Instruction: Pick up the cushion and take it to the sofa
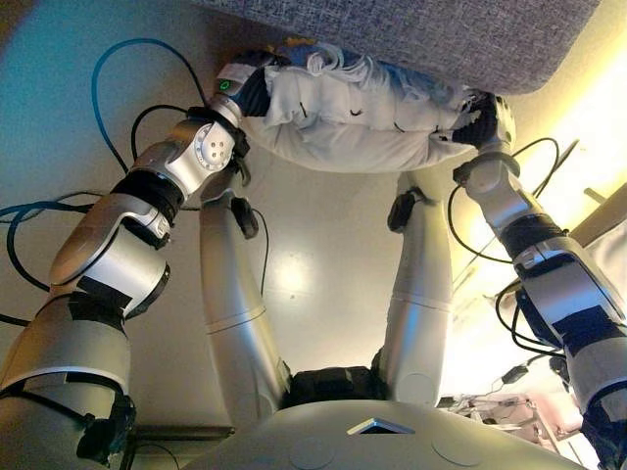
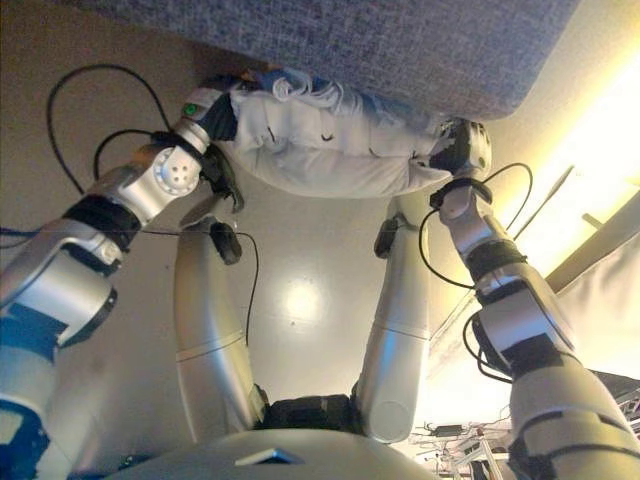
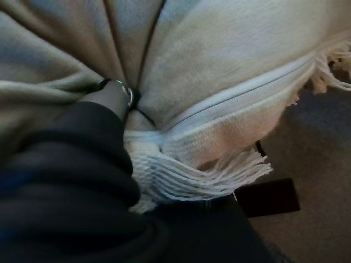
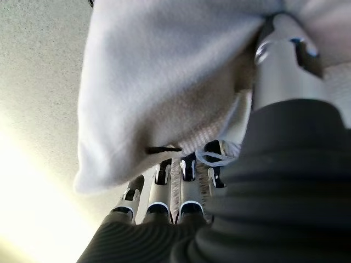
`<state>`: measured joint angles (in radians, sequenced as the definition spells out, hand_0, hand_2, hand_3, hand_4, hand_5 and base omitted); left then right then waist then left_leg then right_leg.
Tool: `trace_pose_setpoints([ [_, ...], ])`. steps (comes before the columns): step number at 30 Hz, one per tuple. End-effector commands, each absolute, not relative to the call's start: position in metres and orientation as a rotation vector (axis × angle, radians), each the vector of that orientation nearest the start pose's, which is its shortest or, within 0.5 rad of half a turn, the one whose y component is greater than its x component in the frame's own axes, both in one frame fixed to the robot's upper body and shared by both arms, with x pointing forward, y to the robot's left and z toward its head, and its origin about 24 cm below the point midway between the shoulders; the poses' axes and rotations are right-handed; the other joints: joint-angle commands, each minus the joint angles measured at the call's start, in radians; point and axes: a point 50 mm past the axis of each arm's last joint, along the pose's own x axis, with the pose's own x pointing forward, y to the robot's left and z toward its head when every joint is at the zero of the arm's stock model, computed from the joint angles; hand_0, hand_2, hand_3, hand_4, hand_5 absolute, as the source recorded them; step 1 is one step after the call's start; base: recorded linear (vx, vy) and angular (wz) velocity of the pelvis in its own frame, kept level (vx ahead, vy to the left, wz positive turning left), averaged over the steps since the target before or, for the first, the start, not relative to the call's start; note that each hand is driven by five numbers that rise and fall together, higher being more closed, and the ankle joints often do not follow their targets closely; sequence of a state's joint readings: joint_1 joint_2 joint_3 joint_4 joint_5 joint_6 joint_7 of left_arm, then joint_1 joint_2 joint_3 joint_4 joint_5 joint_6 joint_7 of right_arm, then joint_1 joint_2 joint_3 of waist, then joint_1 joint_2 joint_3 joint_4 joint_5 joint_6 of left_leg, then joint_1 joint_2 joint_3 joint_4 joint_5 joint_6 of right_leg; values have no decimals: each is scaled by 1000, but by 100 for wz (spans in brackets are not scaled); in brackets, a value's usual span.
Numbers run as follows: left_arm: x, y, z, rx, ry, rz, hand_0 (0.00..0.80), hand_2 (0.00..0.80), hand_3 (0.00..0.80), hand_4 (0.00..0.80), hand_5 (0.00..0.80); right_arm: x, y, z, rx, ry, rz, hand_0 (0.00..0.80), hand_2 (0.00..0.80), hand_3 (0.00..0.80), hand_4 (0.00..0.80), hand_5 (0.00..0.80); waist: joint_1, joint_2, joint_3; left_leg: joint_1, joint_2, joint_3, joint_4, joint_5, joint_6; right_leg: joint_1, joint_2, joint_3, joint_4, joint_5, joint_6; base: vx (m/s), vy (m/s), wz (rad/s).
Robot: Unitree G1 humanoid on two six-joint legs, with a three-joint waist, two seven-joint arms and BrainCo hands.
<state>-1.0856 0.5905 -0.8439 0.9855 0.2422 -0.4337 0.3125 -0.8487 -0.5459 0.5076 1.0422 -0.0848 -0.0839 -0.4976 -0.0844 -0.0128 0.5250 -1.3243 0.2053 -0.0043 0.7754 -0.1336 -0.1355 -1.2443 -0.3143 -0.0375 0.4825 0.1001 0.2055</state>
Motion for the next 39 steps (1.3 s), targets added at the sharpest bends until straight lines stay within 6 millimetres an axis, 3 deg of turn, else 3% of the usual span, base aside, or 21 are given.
trace_pose_setpoints([
  [1,392,185,183,1157,-525,-127,800,800,800,800,800,342,-331,97,-1006,124,-570,0,0,0,0,0,4,19,-5,24,23,-5,-100,39,14,-17,-21,-5,69,9,24,0,0,0],
  [3,391,187,179,1158,-512,-130,800,800,800,800,800,334,-336,88,-1025,153,-559,0,0,0,0,0,6,16,-5,47,31,-11,-89,5,6,3,-14,-4,88,-25,33,91,-19,-2],
  [8,391,190,181,1159,-508,-123,800,800,800,800,800,329,-342,82,-1018,190,-548,0,0,0,0,0,3,14,-5,46,29,-8,-88,3,8,5,-13,-6,82,-27,29,28,0,-7],
  [12,391,189,176,1154,-507,-125,800,800,800,800,800,320,-346,65,-1014,285,-547,0,0,0,0,0,3,18,-5,50,37,0,-89,2,10,11,-18,-10,80,-31,28,15,16,-3],
  [15,391,187,176,1152,-501,-124,800,800,800,800,800,317,-344,60,-998,259,-531,0,0,0,0,0,1,22,-5,45,36,2,-78,1,12,3,-18,-4,93,-30,23,11,2,0],
  [20,392,184,180,1126,-502,-112,800,800,800,800,800,332,-322,75,-938,101,-439,0,0,0,0,0,-3,29,-5,23,24,2,-51,-8,14,-24,-16,9,117,-35,18,3,4,-1],
  [29,391,174,180,1115,-527,-133,800,800,800,800,800,362,-264,108,-1029,-112,-232,0,0,0,0,0,5,50,-5,11,16,10,-38,-8,8,-46,-32,19,140,-41,18,1,7,0],
  [39,390,163,171,1092,-521,-167,800,800,800,800,800,376,-240,116,-713,-70,-160,0,0,0,0,0,20,63,-5,-11,15,0,-8,-3,-4,-74,-44,31,182,-39,20,-4,4,3],
])
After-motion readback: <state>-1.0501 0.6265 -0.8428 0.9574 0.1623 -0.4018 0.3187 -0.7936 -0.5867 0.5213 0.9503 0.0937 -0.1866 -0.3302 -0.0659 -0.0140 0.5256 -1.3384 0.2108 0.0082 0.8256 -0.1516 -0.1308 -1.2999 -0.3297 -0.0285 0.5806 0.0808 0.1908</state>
